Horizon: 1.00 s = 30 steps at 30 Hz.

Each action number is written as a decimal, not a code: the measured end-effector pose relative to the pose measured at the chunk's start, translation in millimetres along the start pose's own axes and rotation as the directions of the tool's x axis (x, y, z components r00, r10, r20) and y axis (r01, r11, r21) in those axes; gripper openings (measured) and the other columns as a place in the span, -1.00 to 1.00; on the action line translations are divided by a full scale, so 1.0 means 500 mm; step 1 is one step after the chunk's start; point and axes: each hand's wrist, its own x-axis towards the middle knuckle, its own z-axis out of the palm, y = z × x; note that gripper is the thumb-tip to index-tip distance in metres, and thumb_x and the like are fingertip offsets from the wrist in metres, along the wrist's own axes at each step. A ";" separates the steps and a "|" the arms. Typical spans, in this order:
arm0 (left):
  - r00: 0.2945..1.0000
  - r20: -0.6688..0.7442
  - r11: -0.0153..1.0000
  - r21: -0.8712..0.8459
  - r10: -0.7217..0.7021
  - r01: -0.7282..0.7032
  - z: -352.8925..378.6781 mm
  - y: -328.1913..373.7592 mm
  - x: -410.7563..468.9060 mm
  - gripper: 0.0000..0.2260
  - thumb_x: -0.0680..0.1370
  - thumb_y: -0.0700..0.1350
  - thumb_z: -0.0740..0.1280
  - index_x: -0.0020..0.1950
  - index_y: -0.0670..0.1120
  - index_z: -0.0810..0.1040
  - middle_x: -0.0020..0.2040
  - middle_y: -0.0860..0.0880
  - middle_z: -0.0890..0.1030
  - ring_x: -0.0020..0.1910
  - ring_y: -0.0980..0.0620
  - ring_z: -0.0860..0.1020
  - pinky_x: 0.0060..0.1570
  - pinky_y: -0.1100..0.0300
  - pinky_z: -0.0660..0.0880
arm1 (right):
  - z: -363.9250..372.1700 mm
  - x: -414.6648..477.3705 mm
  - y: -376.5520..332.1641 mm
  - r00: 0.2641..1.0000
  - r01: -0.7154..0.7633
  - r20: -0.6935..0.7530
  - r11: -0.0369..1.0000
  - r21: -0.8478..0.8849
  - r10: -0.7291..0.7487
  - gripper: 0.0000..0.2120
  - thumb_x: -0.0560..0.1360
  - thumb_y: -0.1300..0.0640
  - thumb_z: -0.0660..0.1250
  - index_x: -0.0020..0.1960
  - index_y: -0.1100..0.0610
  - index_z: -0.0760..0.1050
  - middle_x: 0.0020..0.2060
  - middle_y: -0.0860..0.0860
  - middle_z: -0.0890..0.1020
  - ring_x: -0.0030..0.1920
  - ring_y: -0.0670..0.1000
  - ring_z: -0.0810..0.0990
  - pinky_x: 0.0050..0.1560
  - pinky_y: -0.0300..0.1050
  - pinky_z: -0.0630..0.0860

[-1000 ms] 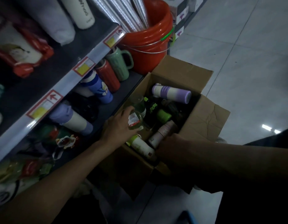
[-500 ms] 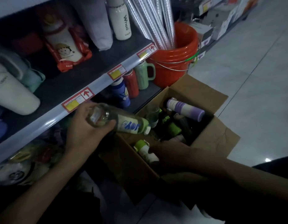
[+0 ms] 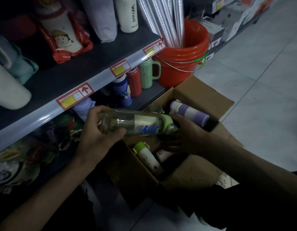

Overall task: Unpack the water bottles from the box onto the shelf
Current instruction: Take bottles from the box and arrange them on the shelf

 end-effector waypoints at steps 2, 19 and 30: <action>0.999 0.046 1.000 -0.024 -0.008 0.009 0.003 -0.001 -0.002 -0.37 0.23 0.07 0.52 0.27 0.06 0.45 0.17 0.03 0.60 0.10 0.16 0.62 -0.08 0.36 0.55 | -0.009 0.014 -0.012 0.991 0.130 0.019 0.989 0.068 -0.132 -0.41 0.58 -0.16 0.34 0.45 0.20 0.43 0.20 0.15 0.62 0.08 0.10 0.66 -0.07 -0.08 0.66; 0.584 0.617 0.608 -0.206 -0.527 0.767 0.022 -0.008 -0.006 -0.22 0.12 0.18 0.71 0.20 -0.21 0.68 0.18 -0.30 0.66 0.02 -0.25 0.67 0.16 -0.19 0.54 | 0.017 -0.016 -0.065 0.912 0.321 0.203 0.929 0.186 -0.356 -0.46 0.43 0.23 0.42 0.40 0.13 0.48 0.17 0.18 0.66 0.19 0.20 0.65 0.33 0.09 0.53; 0.984 0.148 0.941 0.335 -0.098 0.044 0.050 -0.006 -0.030 -0.52 0.31 0.24 0.61 0.13 0.19 0.54 -0.01 0.24 0.68 -0.03 0.27 0.64 -0.04 0.11 0.59 | 0.029 -0.041 -0.054 0.828 0.293 0.364 0.883 0.367 -0.426 -0.40 0.40 0.48 0.09 0.35 0.16 0.53 0.19 0.27 0.51 0.30 0.32 0.48 0.42 0.12 0.38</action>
